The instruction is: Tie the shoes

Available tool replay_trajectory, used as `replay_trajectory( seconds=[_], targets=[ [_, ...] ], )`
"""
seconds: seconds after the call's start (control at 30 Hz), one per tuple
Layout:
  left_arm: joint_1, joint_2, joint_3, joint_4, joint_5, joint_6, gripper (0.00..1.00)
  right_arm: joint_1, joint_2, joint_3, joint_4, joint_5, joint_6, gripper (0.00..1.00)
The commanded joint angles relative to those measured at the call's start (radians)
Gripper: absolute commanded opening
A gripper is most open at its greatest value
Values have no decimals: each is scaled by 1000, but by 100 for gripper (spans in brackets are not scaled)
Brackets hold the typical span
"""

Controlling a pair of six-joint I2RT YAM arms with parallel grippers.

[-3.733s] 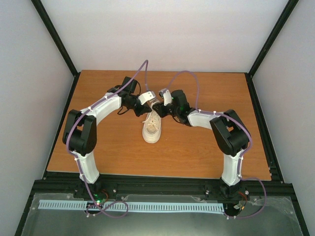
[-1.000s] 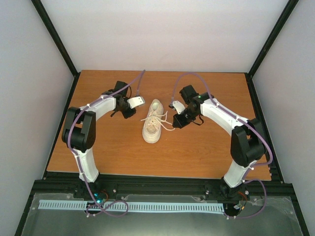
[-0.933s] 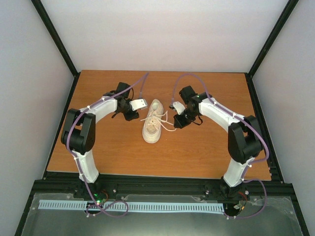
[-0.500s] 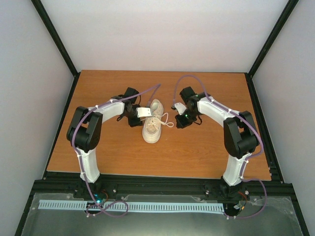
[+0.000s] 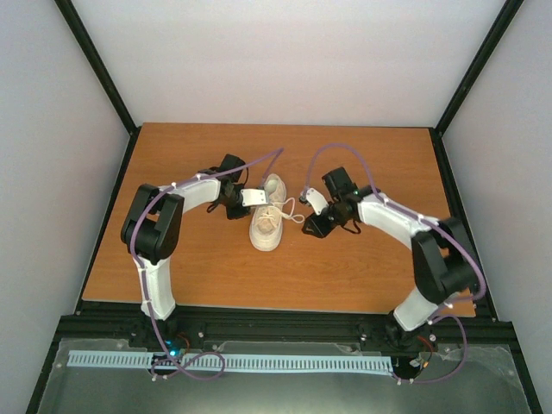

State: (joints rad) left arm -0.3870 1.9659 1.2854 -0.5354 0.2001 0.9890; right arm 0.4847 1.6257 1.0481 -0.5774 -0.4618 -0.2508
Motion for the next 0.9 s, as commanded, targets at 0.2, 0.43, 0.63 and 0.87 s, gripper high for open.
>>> replay_trajectory(
  seconds=[0.2, 0.43, 0.63, 0.87],
  targets=[
    [8, -59, 48, -4, 38, -155, 1, 180, -34, -187, 436, 95, -564, 29],
    [9, -65, 57, -5, 21, -181, 1, 180, 151, -89, 481, 295, -681, 33],
    [9, -73, 55, -22, 39, -178, 1, 175, 193, -89, 575, 386, -682, 34],
    [8, -77, 61, -34, 46, -168, 1, 146, 177, -125, 616, 396, -673, 34]
  ],
)
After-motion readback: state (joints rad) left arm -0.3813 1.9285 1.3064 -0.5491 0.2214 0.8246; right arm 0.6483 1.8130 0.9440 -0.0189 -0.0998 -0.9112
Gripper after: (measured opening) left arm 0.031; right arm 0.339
